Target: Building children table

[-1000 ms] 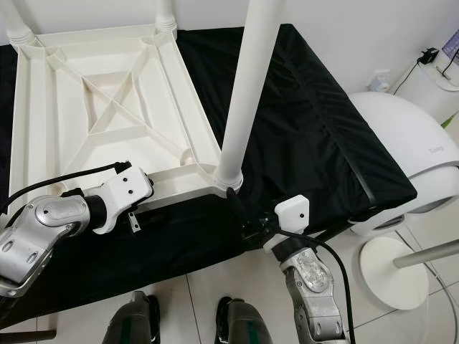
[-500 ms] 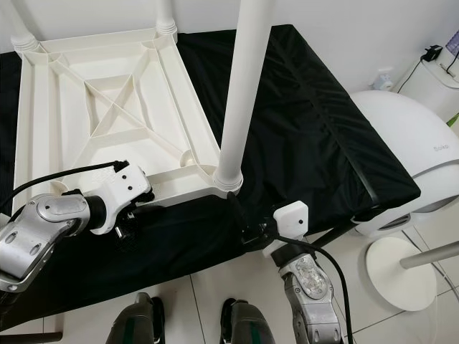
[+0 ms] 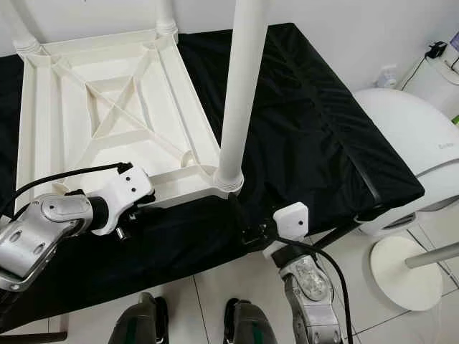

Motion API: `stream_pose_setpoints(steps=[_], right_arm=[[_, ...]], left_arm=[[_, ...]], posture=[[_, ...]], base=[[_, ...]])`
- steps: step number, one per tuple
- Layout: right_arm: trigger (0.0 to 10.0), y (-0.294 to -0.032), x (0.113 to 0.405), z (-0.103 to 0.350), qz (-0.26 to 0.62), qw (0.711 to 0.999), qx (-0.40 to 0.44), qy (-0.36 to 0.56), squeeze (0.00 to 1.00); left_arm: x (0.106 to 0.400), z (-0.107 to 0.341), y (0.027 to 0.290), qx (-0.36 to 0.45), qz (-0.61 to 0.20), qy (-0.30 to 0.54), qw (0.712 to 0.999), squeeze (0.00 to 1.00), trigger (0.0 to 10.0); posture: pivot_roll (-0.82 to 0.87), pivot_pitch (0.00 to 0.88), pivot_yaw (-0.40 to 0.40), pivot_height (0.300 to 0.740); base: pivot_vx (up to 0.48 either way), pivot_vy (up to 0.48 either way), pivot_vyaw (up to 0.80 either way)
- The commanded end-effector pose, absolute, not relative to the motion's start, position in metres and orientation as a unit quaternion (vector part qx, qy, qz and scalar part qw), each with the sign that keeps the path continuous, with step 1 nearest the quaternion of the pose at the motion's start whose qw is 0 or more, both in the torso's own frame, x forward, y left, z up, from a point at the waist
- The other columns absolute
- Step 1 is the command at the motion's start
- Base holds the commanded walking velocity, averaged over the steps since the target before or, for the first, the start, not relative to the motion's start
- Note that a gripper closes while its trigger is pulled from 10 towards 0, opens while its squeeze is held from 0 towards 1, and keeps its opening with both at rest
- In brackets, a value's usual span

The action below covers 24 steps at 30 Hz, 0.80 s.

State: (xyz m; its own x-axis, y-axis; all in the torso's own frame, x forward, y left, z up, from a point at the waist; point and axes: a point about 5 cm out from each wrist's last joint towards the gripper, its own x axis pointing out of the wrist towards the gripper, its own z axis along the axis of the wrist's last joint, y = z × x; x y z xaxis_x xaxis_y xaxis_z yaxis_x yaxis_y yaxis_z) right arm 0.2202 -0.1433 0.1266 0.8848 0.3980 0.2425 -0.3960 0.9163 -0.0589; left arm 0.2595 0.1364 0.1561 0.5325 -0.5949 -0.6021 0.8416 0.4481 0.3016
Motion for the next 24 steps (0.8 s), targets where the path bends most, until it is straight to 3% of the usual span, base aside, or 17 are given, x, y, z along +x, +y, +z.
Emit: stream_pose_setpoints(steps=[1, 2, 3, 4, 10, 11, 13, 14, 16, 18, 19, 20, 21, 24], right_arm=[[10.0, -0.145, 0.2169, 0.1236, 0.199, 0.973, -0.005, -0.121, 0.0], [10.0, -0.1454, 0.2162, 0.1235, 0.198, 0.973, -0.005, -0.121, 0.0], [10.0, -0.1454, 0.2162, 0.1235, 0.198, 0.973, -0.005, -0.121, 0.0], [10.0, -0.1454, 0.2153, 0.123, 0.196, 0.973, -0.006, -0.12, 0.0], [10.0, -0.1458, 0.2141, 0.1223, 0.189, 0.975, -0.005, -0.119, 0.0], [10.0, -0.1461, 0.2142, 0.1224, 0.188, 0.975, -0.006, -0.119, 0.0], [10.0, -0.1464, 0.2142, 0.1224, 0.187, 0.975, -0.006, -0.119, 0.0], [10.0, -0.1466, 0.2142, 0.1224, 0.186, 0.975, -0.006, -0.119, 0.0], [10.0, -0.1475, 0.2145, 0.1224, 0.184, 0.976, -0.006, -0.119, 0.0], [10.0, -0.1482, 0.2149, 0.1223, 0.183, 0.976, -0.007, -0.12, 0.0], [10.0, -0.1487, 0.2153, 0.1223, 0.182, 0.976, -0.007, -0.12, 0.0], [10.0, -0.1493, 0.2157, 0.1221, 0.181, 0.976, -0.008, -0.12, 0.0], [10.0, -0.1494, 0.2162, 0.1221, 0.18, 0.976, -0.008, -0.12, 0.0], [10.0, -0.1494, 0.2162, 0.1221, 0.18, 0.976, -0.008, -0.12, 0.0]], left_arm=[[0.2556, 0.1415, 0.1404, 0.294, -0.443, 0.251, 0.809, 0.0, 0.0], [0.2553, 0.1415, 0.1401, 0.296, -0.445, 0.251, 0.807, 0.0, 5.6], [0.2553, 0.1415, 0.1401, 0.296, -0.445, 0.251, 0.807, 0.0, 5.6], [0.2552, 0.1412, 0.14, 0.299, -0.446, 0.253, 0.805, 0.0, 10.0], [0.2534, 0.1396, 0.1399, 0.312, -0.455, 0.254, 0.795, 0.0, 9.6], [0.2535, 0.1395, 0.1399, 0.317, -0.456, 0.251, 0.793, 0.0, 5.5], [0.2537, 0.1395, 0.1399, 0.319, -0.456, 0.248, 0.793, 0.0, 5.5], [0.2538, 0.1396, 0.1398, 0.318, -0.456, 0.247, 0.794, 0.0, 0.2], [0.2519, 0.1405, 0.1381, 0.318, -0.467, 0.244, 0.788, 0.0, 0.0], [0.2502, 0.1403, 0.1373, 0.32, -0.474, 0.243, 0.783, 0.0, 0.0], [0.2474, 0.1393, 0.1364, 0.323, -0.487, 0.244, 0.774, 0.0, 4.7], [0.2456, 0.1388, 0.1356, 0.325, -0.493, 0.244, 0.77, 0.0, 4.7], [0.2467, 0.1375, 0.1355, 0.321, -0.486, 0.248, 0.774, 0.0, 10.0], [0.2467, 0.1375, 0.1355, 0.321, -0.486, 0.248, 0.774, 0.0, 10.0]], posture=[[0.04, 0.181, 0.013, 0.74], [0.04, 0.184, 0.016, 0.74], [0.04, 0.184, 0.016, 0.74], [0.04, 0.186, 0.018, 0.74], [0.04, 0.192, 0.024, 0.74], [0.04, 0.194, 0.025, 0.74], [0.04, 0.194, 0.025, 0.74], [0.04, 0.195, 0.027, 0.74], [0.04, 0.195, 0.027, 0.74], [0.04, 0.197, 0.031, 0.74], [0.04, 0.197, 0.031, 0.74], [0.04, 0.197, 0.032, 0.74], [0.04, 0.197, 0.033, 0.74], [0.04, 0.197, 0.033, 0.74]], base=[[0.0, 0.0, 0.0], [0.0, 0.0, 0.0], [0.0, 0.0, 0.0], [0.0, 0.0, 0.0], [0.0, 0.0, 0.0], [0.0, 0.0, 0.0], [0.0, 0.0, 0.0], [0.0, 0.0, 0.0], [0.0, 0.0, 0.0], [0.0, 0.0, 0.0], [0.0, 0.0, 0.0], [0.0, 0.0, 0.0], [0.0, 0.0, 0.0], [0.0, 0.0, 0.0]])
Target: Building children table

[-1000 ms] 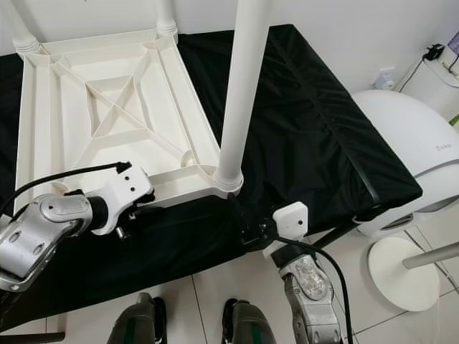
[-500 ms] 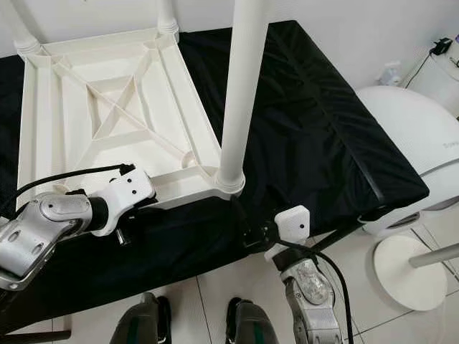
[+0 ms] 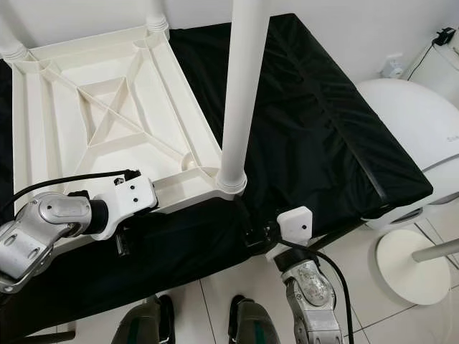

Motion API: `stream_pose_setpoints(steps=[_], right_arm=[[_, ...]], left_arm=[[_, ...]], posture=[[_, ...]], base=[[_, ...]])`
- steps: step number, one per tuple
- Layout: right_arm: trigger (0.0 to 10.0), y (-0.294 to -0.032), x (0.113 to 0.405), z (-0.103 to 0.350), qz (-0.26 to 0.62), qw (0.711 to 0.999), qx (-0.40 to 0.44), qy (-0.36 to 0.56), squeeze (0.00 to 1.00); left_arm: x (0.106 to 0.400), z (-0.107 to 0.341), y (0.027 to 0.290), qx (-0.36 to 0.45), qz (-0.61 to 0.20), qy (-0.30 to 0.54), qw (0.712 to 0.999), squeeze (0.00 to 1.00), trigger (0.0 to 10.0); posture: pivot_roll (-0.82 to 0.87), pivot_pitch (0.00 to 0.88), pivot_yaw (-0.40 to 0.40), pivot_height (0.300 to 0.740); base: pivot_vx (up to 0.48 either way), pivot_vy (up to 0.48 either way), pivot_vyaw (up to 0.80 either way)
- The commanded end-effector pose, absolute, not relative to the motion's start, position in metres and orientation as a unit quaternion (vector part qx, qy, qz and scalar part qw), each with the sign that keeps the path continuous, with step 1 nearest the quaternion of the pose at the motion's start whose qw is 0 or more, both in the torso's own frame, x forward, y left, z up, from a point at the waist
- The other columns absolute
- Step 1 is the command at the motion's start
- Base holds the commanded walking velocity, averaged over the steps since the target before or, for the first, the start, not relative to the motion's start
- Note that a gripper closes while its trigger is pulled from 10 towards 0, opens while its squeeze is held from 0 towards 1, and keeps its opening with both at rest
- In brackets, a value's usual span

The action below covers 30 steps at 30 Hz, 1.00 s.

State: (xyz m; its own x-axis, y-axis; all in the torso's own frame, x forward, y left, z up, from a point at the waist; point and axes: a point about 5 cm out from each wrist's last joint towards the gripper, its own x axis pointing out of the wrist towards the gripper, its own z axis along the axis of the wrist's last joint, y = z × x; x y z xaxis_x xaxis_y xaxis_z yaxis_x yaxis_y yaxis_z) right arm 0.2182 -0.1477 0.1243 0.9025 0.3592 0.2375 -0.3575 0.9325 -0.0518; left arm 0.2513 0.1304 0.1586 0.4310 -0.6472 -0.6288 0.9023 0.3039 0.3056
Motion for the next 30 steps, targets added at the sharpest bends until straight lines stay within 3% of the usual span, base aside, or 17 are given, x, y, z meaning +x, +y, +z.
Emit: stream_pose_setpoints(steps=[1, 4, 5, 10, 19, 20, 21, 30], right_arm=[[10.0, -0.149, 0.216, 0.122, 0.179, 0.976, -0.009, -0.121, 0.0], [10.0, -0.149, 0.217, 0.122, 0.179, 0.976, -0.009, -0.121, 0.0], [10.0, -0.149, 0.217, 0.122, 0.178, 0.976, -0.01, -0.122, 0.0], [10.0, -0.154, 0.223, 0.122, 0.162, 0.979, -0.005, -0.122, 0.0], [10.0, -0.168, 0.241, 0.127, 0.153, 0.979, -0.006, -0.133, 0.0], [10.0, -0.172, 0.247, 0.129, 0.159, 0.978, -0.001, -0.132, 0.0], [10.0, -0.176, 0.254, 0.13, 0.165, 0.978, 0.011, -0.13, 0.0], [10.0, -0.183, 0.269, 0.13, 0.206, 0.97, 0.022, -0.125, 0.0]], left_arm=[[0.248, 0.137, 0.136, 0.318, -0.48, 0.249, 0.778, 0.0, 10.0], [0.248, 0.137, 0.135, 0.32, -0.482, 0.247, 0.777, 0.0, 10.0], [0.251, 0.138, 0.135, 0.317, -0.476, 0.242, 0.783, 0.0, 0.0], [0.257, 0.151, 0.127, 0.305, -0.48, 0.189, 0.8, 0.0, 0.0], [0.258, 0.184, 0.108, 0.281, -0.517, 0.11, 0.801, 0.0, 0.0], [0.259, 0.194, 0.106, 0.283, -0.524, 0.09, 0.798, 0.0, 3.6], [0.26, 0.205, 0.103, 0.285, -0.533, 0.067, 0.794, 0.0, 10.0], [0.26, 0.249, 0.1, 0.28, -0.557, -0.015, 0.781, 0.0, 10.0]], posture=[[0.04, 0.195, 0.033, 0.74], [0.04, 0.195, 0.033, 0.74], [0.04, 0.194, 0.032, 0.74], [0.03, 0.188, 0.032, 0.74], [0.03, 0.166, 0.027, 0.74], [0.03, 0.162, 0.022, 0.74], [0.02, 0.156, 0.019, 0.74], [0.02, 0.147, 0.009, 0.74]], base=[[0.0, 0.0, 0.0], [0.0, 0.0, 0.0], [0.0, 0.0, 0.0], [0.0, 0.0, 0.0], [0.0, 0.0, 0.0], [0.0, 0.0, 0.0], [0.0, 0.0, 0.0], [0.0, 0.0, 0.0]])
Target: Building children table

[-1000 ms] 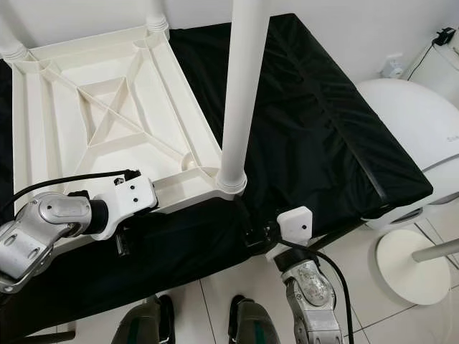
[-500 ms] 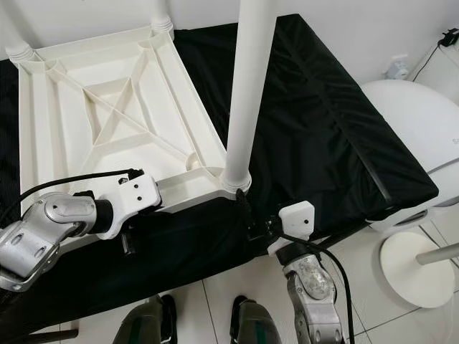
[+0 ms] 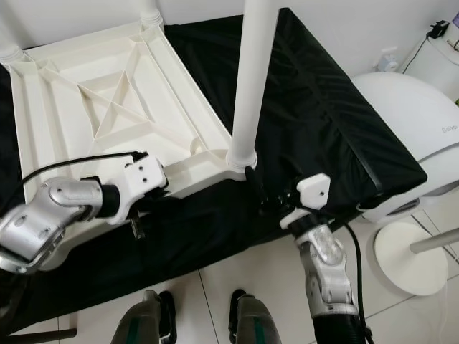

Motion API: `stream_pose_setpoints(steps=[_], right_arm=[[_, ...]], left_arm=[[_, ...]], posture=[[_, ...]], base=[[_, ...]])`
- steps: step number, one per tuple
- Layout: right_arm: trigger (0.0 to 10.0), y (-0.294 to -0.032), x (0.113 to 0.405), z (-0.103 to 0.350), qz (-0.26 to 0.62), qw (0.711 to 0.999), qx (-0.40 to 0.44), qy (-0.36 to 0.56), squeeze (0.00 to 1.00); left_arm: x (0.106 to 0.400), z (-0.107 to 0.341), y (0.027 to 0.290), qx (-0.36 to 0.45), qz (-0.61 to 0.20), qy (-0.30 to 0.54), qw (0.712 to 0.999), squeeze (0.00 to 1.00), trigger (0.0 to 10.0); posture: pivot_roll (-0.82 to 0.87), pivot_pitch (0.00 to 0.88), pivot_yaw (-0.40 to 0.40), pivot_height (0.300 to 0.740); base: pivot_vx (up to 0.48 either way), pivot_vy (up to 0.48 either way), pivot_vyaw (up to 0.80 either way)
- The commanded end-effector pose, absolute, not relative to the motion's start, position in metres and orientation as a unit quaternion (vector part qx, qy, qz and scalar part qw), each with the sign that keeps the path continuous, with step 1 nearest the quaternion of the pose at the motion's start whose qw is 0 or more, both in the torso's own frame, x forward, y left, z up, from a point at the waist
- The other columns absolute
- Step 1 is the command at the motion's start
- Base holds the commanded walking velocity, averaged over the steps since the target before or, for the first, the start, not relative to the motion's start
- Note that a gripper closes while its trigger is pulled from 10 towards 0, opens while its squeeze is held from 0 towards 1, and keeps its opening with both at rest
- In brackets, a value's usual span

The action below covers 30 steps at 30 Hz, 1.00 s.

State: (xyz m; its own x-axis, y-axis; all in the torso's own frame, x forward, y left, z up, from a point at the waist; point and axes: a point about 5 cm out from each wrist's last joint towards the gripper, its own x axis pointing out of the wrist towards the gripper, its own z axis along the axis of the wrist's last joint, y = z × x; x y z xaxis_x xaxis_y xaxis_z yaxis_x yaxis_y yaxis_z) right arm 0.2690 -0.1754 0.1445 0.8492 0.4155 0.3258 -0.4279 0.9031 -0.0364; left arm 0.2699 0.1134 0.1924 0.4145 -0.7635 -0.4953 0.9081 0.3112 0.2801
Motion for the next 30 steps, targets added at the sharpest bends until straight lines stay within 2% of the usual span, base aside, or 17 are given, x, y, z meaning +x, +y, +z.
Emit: stream_pose_setpoints(steps=[1, 5, 8, 12, 16, 19, 24, 27, 30], right_arm=[[10.0, -0.183, 0.269, 0.13, 0.206, 0.97, 0.022, -0.125, 0.0], [10.0, -0.186, 0.264, 0.122, 0.223, 0.969, 0.009, -0.108, 0.0], [10.0, -0.207, 0.235, 0.094, 0.248, 0.968, -0.025, -0.039, 0.0], [10.0, -0.22, 0.232, 0.089, 0.231, 0.972, -0.041, -0.027, 0.0], [10.0, -0.227, 0.232, 0.086, 0.278, 0.958, -0.068, -0.003, 0.0], [10.0, -0.239, 0.239, 0.093, 0.254, 0.964, -0.073, -0.017, 0.0], [10.0, -0.241, 0.254, 0.11, 0.221, 0.972, -0.054, -0.06, 0.0], [10.0, -0.225, 0.284, 0.146, 0.203, 0.968, 0.005, -0.144, 0.0], [10.0, -0.216, 0.298, 0.164, 0.2, 0.963, 0.025, -0.179, 0.0]], left_arm=[[0.26, 0.249, 0.1, 0.28, -0.557, -0.015, 0.781, 0.0, 10.0], [0.259, 0.256, 0.102, 0.28, -0.558, -0.026, 0.781, 0.0, 10.0], [0.262, 0.275, 0.116, 0.277, -0.533, -0.048, 0.798, 0.0, 10.0], [0.264, 0.279, 0.118, 0.273, -0.53, -0.052, 0.801, 0.0, 10.0], [0.272, 0.272, 0.124, 0.29, -0.521, -0.04, 0.802, 0.0, 10.0], [0.273, 0.275, 0.125, 0.289, -0.519, -0.043, 0.803, 0.0, 10.0], [0.269, 0.28, 0.12, 0.275, -0.53, -0.056, 0.8, 0.0, 10.0], [0.258, 0.278, 0.109, 0.261, -0.556, -0.065, 0.787, 0.0, 10.0], [0.255, 0.277, 0.105, 0.254, -0.562, -0.068, 0.784, 0.0, 10.0]], posture=[[0.02, 0.147, 0.009, 0.74], [0.02, 0.15, 0.003, 0.74], [0.01, 0.149, -0.001, 0.74], [0.0, 0.149, 0.0, 0.74], [0.0, 0.144, -0.002, 0.74], [-0.01, 0.139, -0.003, 0.74], [-0.01, 0.135, 0.002, 0.74], [-0.01, 0.134, 0.009, 0.74], [0.0, 0.131, 0.012, 0.74]], base=[[0.0, 0.0, 0.0], [0.0, 0.0, 0.0], [0.0, 0.0, 0.0], [0.0, 0.0, 0.0], [0.0, 0.0, 0.0], [0.0, 0.0, 0.0], [0.0, 0.0, 0.0], [0.0, 0.0, 0.0], [0.0, 0.0, 0.0]])
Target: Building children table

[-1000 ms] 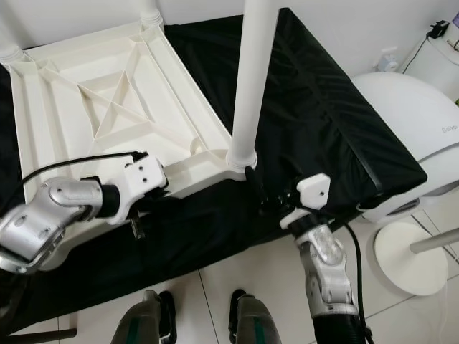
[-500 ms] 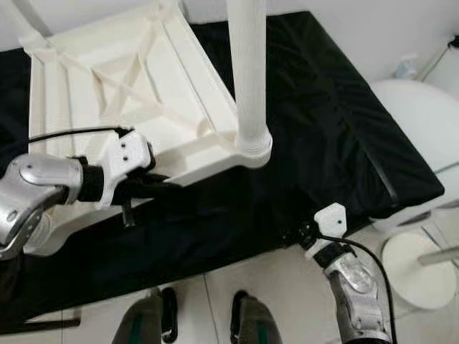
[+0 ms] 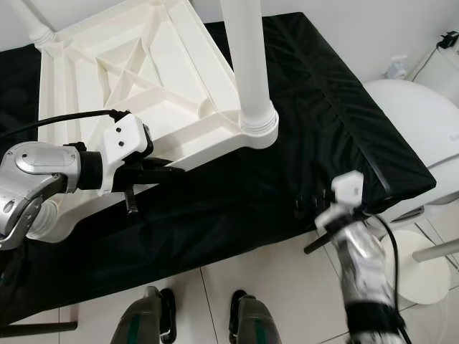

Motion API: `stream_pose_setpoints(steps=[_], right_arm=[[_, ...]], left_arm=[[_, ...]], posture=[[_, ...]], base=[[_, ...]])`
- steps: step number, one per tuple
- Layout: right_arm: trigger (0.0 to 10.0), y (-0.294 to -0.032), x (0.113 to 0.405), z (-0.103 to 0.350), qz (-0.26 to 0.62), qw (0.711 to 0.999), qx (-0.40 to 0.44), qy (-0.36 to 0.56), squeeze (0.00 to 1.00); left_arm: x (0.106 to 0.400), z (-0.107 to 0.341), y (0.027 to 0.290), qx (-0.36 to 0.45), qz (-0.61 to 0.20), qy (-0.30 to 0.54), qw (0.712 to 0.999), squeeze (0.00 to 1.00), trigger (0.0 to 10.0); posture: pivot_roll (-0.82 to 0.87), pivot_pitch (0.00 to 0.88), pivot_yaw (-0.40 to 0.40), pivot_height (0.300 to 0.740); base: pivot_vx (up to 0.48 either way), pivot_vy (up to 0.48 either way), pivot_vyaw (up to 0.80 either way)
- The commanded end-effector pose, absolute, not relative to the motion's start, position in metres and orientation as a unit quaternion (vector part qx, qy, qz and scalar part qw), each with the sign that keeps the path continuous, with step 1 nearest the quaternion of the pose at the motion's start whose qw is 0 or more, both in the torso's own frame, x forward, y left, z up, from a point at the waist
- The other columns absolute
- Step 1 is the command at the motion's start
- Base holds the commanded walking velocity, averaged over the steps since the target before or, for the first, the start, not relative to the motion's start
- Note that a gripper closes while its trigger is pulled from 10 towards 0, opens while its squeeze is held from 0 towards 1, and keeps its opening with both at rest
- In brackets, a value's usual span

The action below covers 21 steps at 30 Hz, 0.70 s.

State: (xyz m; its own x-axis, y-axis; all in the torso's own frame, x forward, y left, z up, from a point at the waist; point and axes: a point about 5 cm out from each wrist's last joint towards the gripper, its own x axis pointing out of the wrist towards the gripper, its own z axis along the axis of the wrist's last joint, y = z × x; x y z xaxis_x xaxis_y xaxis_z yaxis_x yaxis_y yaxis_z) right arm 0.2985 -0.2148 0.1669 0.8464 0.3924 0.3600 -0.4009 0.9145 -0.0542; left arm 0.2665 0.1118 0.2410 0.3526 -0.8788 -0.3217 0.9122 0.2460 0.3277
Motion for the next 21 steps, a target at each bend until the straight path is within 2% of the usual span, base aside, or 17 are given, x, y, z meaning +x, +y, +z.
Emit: stream_pose_setpoints(steps=[1, 4, 5, 6, 8, 9, 11, 18, 21], right_arm=[[10.0, -0.21, 0.307, 0.175, 0.199, 0.959, 0.037, -0.2, 0.0], [10.0, -0.197, 0.325, 0.197, 0.197, 0.95, 0.048, -0.238, 0.0], [10.0, -0.186, 0.346, 0.213, 0.196, 0.946, 0.061, -0.252, 0.0], [10.0, -0.186, 0.346, 0.213, 0.196, 0.946, 0.061, -0.252, 0.0], [10.0, -0.168, 0.372, 0.235, 0.199, 0.941, 0.083, -0.26, 0.0], [10.0, -0.168, 0.372, 0.235, 0.199, 0.941, 0.083, -0.26, 0.0], [10.0, -0.153, 0.391, 0.259, 0.205, 0.936, 0.107, -0.264, 0.0], [10.0, -0.133, 0.402, 0.293, 0.238, 0.921, 0.139, -0.275, 0.0], [10.0, -0.112, 0.405, 0.324, 0.285, 0.904, 0.14, -0.287, 0.0]], left_arm=[[0.254, 0.277, 0.103, 0.25, -0.565, -0.069, 0.783, 0.0, 10.0], [0.251, 0.277, 0.098, 0.241, -0.571, -0.076, 0.781, 0.0, 10.0], [0.25, 0.28, 0.091, 0.229, -0.576, -0.09, 0.78, 0.0, 10.0], [0.25, 0.28, 0.091, 0.229, -0.576, -0.09, 0.78, 0.0, 10.0], [0.249, 0.285, 0.081, 0.209, -0.583, -0.111, 0.777, 0.0, 10.0], [0.249, 0.285, 0.081, 0.209, -0.583, -0.111, 0.777, 0.0, 10.0], [0.249, 0.299, 0.072, 0.184, -0.585, -0.148, 0.776, 0.0, 10.0], [0.255, 0.315, 0.066, 0.156, -0.569, -0.185, 0.786, 0.0, 10.0], [0.26, 0.339, 0.065, 0.134, -0.546, -0.232, 0.794, 0.0, 10.0]], posture=[[0.0, 0.131, 0.012, 0.74], [-0.01, 0.13, 0.014, 0.74], [0.0, 0.121, 0.011, 0.74], [0.0, 0.121, 0.011, 0.74], [0.01, 0.111, 0.006, 0.74], [0.01, 0.111, 0.006, 0.74], [0.01, 0.093, -0.001, 0.74], [0.02, 0.07, -0.021, 0.74], [0.03, 0.054, -0.036, 0.74]], base=[[0.0, 0.0, 0.0], [0.0, 0.0, 0.0], [0.0, 0.0, 0.0], [0.0, 0.0, 0.0], [0.0, 0.0, 0.0], [0.0, 0.0, 0.0], [0.0, 0.0, 0.0], [0.0, 0.0, 0.0], [0.0, 0.0, 0.0]])
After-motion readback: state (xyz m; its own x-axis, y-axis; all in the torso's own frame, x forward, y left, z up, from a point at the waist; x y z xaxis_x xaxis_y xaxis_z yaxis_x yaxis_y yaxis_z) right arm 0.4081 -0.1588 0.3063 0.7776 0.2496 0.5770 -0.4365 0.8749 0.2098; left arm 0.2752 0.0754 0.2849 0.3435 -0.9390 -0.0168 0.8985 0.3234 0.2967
